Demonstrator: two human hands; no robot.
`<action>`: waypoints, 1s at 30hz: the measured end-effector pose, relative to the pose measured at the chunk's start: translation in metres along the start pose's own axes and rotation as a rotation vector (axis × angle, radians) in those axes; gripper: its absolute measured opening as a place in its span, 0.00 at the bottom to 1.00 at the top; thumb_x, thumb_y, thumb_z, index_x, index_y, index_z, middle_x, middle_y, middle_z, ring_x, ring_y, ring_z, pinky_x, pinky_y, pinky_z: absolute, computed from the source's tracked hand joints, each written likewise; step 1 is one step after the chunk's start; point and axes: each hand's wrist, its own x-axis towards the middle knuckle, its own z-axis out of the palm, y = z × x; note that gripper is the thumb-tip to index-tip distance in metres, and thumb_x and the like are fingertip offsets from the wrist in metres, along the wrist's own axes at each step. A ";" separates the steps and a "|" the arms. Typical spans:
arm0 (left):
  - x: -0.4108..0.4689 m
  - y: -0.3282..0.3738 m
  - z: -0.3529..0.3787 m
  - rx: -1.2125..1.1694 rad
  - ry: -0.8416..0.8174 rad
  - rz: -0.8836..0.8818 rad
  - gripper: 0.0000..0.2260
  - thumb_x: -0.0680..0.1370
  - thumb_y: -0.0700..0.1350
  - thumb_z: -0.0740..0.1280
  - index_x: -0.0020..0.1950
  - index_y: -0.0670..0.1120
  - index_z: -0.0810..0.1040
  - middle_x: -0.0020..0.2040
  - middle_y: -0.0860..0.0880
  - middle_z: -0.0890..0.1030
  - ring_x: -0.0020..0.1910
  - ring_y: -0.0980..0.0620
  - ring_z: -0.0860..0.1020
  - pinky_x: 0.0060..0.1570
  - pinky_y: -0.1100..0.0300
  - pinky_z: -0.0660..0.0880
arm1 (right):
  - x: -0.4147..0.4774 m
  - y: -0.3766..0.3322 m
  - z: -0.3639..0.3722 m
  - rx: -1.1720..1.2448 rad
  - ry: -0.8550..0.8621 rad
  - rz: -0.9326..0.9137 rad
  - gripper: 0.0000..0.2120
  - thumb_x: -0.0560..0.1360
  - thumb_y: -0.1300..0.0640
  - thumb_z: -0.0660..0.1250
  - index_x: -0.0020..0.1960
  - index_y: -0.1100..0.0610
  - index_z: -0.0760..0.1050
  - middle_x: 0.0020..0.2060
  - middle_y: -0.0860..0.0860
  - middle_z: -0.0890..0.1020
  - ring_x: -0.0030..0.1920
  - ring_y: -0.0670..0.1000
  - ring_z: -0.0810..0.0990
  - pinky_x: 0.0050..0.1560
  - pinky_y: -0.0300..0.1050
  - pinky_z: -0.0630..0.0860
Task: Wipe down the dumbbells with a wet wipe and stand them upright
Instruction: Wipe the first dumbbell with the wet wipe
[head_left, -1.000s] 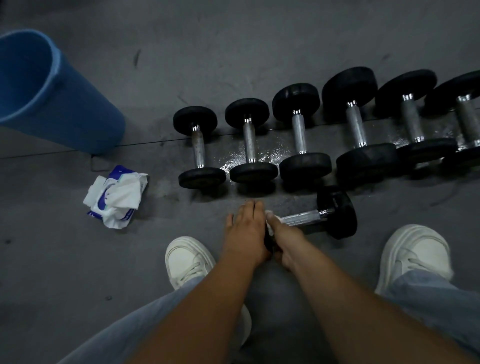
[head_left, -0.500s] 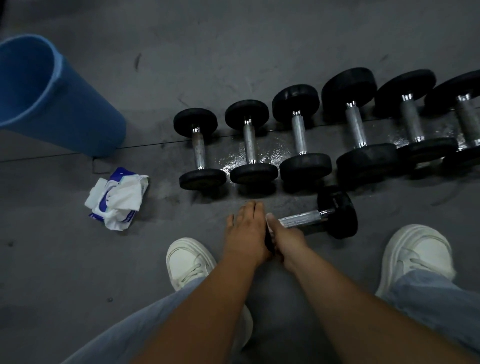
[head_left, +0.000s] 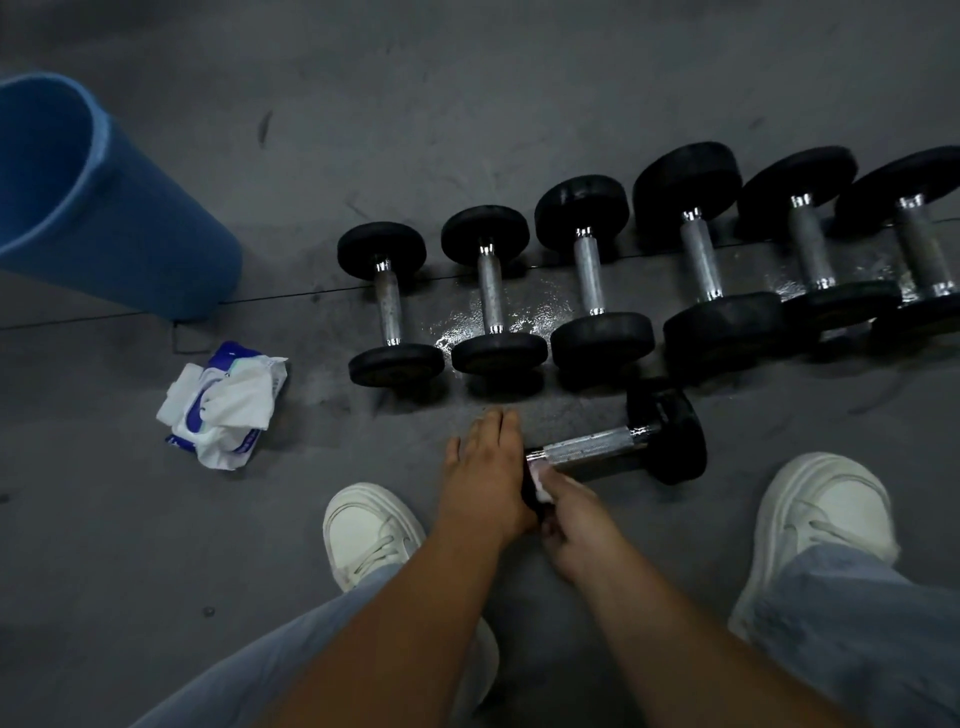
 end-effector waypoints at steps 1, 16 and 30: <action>0.001 0.000 0.000 -0.001 -0.002 0.002 0.46 0.71 0.56 0.71 0.80 0.47 0.48 0.79 0.47 0.53 0.78 0.48 0.55 0.76 0.48 0.51 | 0.000 0.003 -0.002 -0.027 0.009 -0.018 0.11 0.76 0.53 0.69 0.48 0.62 0.80 0.38 0.56 0.83 0.34 0.52 0.80 0.31 0.37 0.73; 0.002 0.000 -0.001 0.024 -0.017 0.000 0.48 0.69 0.55 0.74 0.80 0.46 0.48 0.80 0.46 0.53 0.78 0.48 0.54 0.75 0.48 0.50 | -0.017 -0.027 0.005 -0.315 0.156 -0.069 0.16 0.78 0.48 0.61 0.39 0.57 0.76 0.29 0.54 0.76 0.25 0.50 0.71 0.26 0.37 0.64; 0.004 -0.003 0.001 0.012 0.008 0.011 0.44 0.70 0.53 0.72 0.79 0.47 0.51 0.78 0.48 0.56 0.77 0.50 0.57 0.74 0.48 0.52 | -0.007 -0.004 -0.014 -1.323 -0.002 -1.003 0.24 0.74 0.54 0.53 0.69 0.51 0.71 0.66 0.47 0.74 0.61 0.54 0.76 0.60 0.49 0.74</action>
